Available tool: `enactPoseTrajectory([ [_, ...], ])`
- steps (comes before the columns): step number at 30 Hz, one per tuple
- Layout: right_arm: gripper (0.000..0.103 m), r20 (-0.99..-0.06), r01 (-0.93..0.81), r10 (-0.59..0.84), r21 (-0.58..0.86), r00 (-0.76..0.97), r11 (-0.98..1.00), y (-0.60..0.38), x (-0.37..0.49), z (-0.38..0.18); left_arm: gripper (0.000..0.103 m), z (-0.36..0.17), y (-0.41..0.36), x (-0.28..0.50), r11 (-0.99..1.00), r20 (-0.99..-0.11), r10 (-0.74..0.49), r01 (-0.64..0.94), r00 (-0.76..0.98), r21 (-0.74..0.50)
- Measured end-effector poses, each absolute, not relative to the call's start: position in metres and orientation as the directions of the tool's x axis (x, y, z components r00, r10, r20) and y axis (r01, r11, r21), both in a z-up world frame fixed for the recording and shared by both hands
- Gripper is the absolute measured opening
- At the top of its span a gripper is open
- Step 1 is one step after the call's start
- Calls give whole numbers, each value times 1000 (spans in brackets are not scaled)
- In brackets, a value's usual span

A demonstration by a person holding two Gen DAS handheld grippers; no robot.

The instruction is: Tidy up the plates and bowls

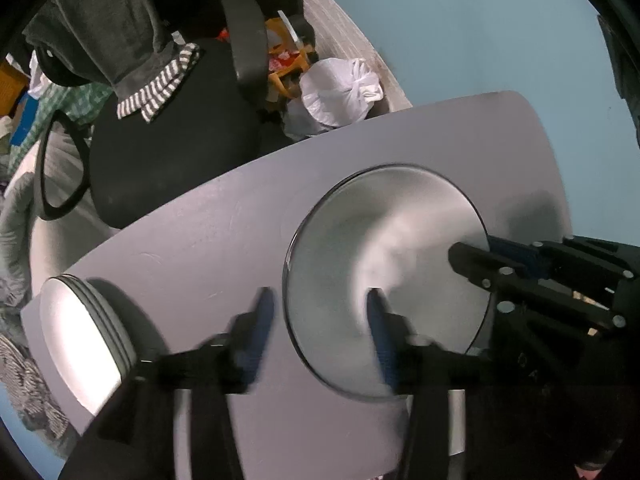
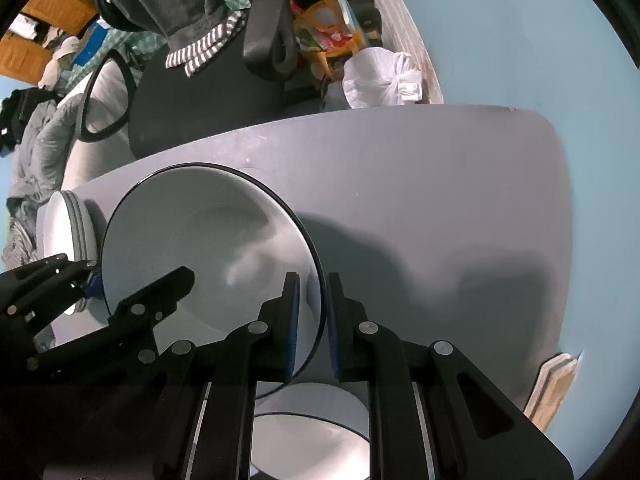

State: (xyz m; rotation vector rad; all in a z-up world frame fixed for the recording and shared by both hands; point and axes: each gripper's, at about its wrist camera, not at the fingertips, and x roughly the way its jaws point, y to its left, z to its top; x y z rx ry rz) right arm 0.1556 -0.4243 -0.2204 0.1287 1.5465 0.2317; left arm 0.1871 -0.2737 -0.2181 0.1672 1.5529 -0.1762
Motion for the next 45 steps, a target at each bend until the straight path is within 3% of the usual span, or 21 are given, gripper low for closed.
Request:
enactPoseTrajectory([
  [12, 15, -971, -73, 232, 228, 54, 971, -424, 146, -204, 51, -213, -259, 172, 982, -1000, -11, 191, 8, -10],
  [16, 30, -971, -72, 222, 216, 87, 974, -426, 139, -192, 55, -201, -253, 164, 984, -999, -20, 177, 39, -13],
  [18, 31, -971, -76, 218, 211, 102, 975, -426, 137, -187, 64, -192, -249, 160, 985, -997, -35, 170, 64, -23],
  [22, 47, -969, -74, 214, 206, 126, 976, -427, 131, -175, 64, -176, -243, 151, 986, -993, -44, 165, 108, -26],
  [25, 50, -966, -75, 216, 207, 143, 975, -426, 125, -167, 64, -164, -238, 146, 988, -988, -60, 149, 140, -39],
  [28, 60, -964, -72, 211, 202, 162, 977, -424, 121, -158, 70, -153, -232, 141, 989, -983, -88, 130, 161, -67],
  [33, 62, -960, -72, 206, 195, 188, 978, -421, 114, -145, 75, -133, -230, 130, 988, -973, -89, 141, 214, -59],
  [36, 68, -958, -72, 197, 186, 207, 980, -419, 110, -137, 78, -124, -232, 123, 985, -968, -97, 164, 230, -60],
  [45, 69, -946, -72, 191, 178, 264, 981, -414, 92, -109, 78, -104, -227, 107, 979, -957, -122, 193, 264, -71],
])
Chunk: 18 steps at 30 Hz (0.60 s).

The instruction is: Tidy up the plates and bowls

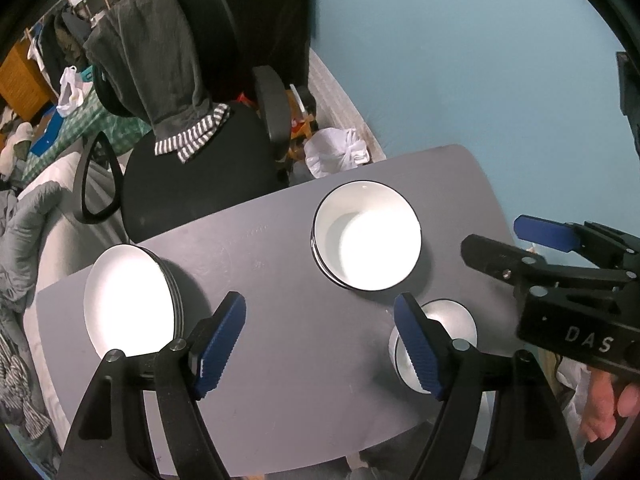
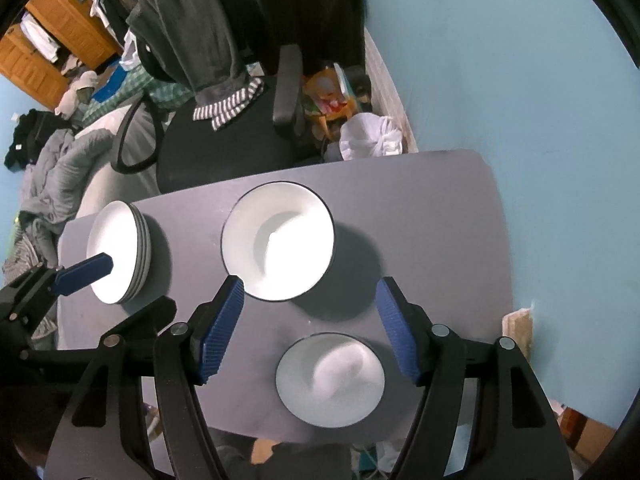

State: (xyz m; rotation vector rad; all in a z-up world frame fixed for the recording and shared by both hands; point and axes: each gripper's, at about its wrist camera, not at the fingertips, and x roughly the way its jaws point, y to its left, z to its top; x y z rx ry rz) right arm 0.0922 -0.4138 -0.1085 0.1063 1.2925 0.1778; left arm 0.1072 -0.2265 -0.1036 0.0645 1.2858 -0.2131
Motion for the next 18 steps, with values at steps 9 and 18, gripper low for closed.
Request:
enactPoseTrajectory([
  [9, 70, -938, -44, 178, 172, 296, 984, -420, 71, -90, 78, -96, -219, 93, 971, -954, -155, 217, 255, -100],
  [18, 70, -944, 1, 149, 156, 294, 988, -435, 53, -85, 78, -97, -213, 81, 967, -954, -186, 216, 234, -135],
])
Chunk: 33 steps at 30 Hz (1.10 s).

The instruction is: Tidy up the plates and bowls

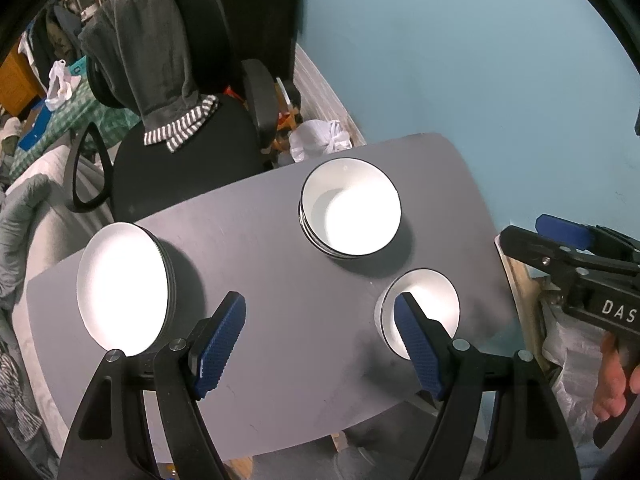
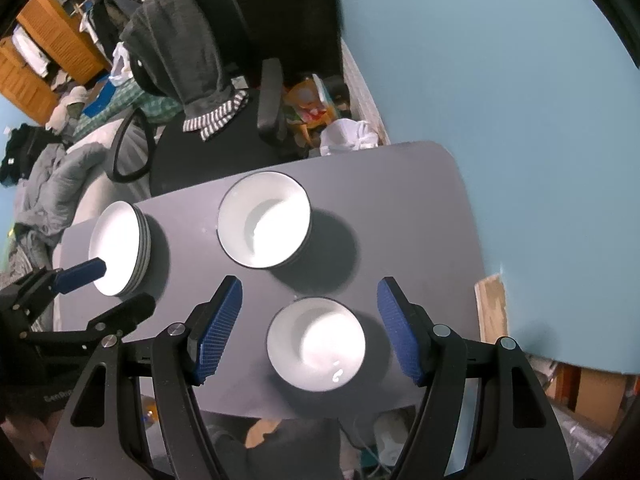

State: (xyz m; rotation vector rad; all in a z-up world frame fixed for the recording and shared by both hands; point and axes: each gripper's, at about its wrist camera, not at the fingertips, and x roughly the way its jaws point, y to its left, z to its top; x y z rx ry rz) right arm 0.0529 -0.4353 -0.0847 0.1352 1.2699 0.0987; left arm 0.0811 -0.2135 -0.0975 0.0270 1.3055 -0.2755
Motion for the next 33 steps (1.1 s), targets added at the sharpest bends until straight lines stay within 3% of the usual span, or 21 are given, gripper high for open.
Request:
enactPoseTrajectory([
  [18, 70, -961, 53, 130, 147, 242, 988, -460, 26, -101, 78, -120, -242, 71, 942, -962, -232, 280, 142, -186],
  [33, 70, -966, 132, 169, 196, 194, 972, -485, 14, -154, 78, -163, -266, 77, 928, -964, -256, 296, 65, -226],
])
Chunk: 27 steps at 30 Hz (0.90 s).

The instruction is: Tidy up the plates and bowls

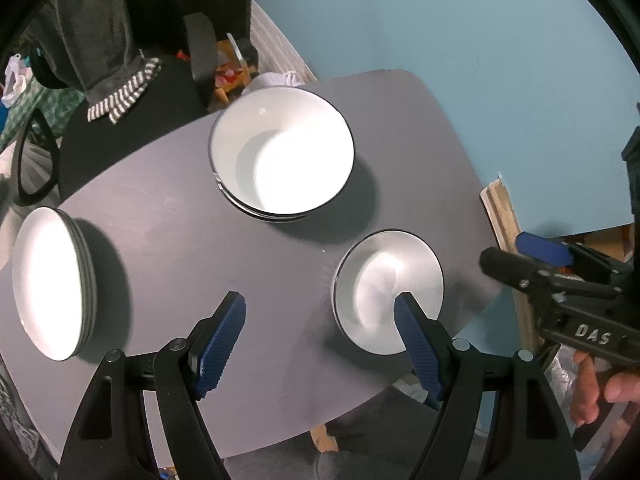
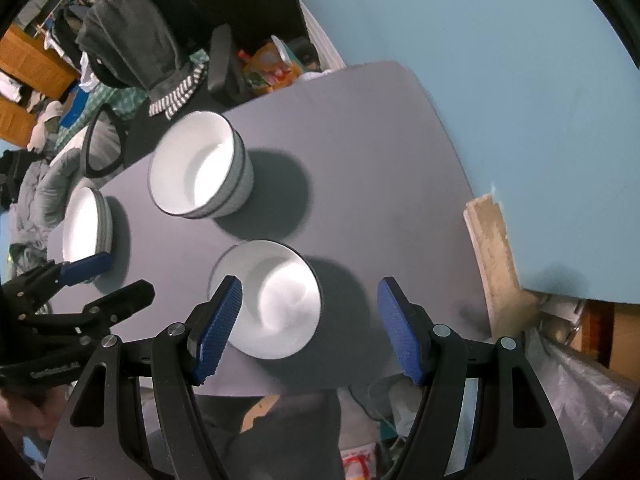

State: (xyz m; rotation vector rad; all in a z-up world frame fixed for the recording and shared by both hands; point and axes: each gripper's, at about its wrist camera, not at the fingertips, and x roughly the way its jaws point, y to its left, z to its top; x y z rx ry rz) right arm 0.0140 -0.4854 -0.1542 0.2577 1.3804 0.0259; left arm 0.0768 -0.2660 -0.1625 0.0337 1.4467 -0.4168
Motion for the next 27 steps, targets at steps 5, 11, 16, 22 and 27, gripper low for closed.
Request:
enactPoseTrajectory([
  [5, 70, -973, 123, 174, 194, 153, 973, -486, 13, -183, 78, -183, -275, 78, 926, -968, -251, 298, 32, -231],
  [11, 70, -978, 103, 182, 192, 102, 976, -482, 11, -213, 78, -207, -283, 75, 931, -971, -238, 287, 6, -226],
  [16, 70, -979, 95, 192, 198, 75, 976, -481, 12, -232, 78, -227, -287, 74, 938, -977, -214, 276, -17, -211],
  [22, 70, -979, 90, 197, 201, 58, 975, -481, 11, -247, 78, -241, -287, 77, 943, -975, -220, 250, -30, -221],
  [27, 70, -976, 86, 211, 215, 60, 973, -483, 12, -251, 70, -251, -287, 79, 947, -974, -222, 231, -38, -225],
])
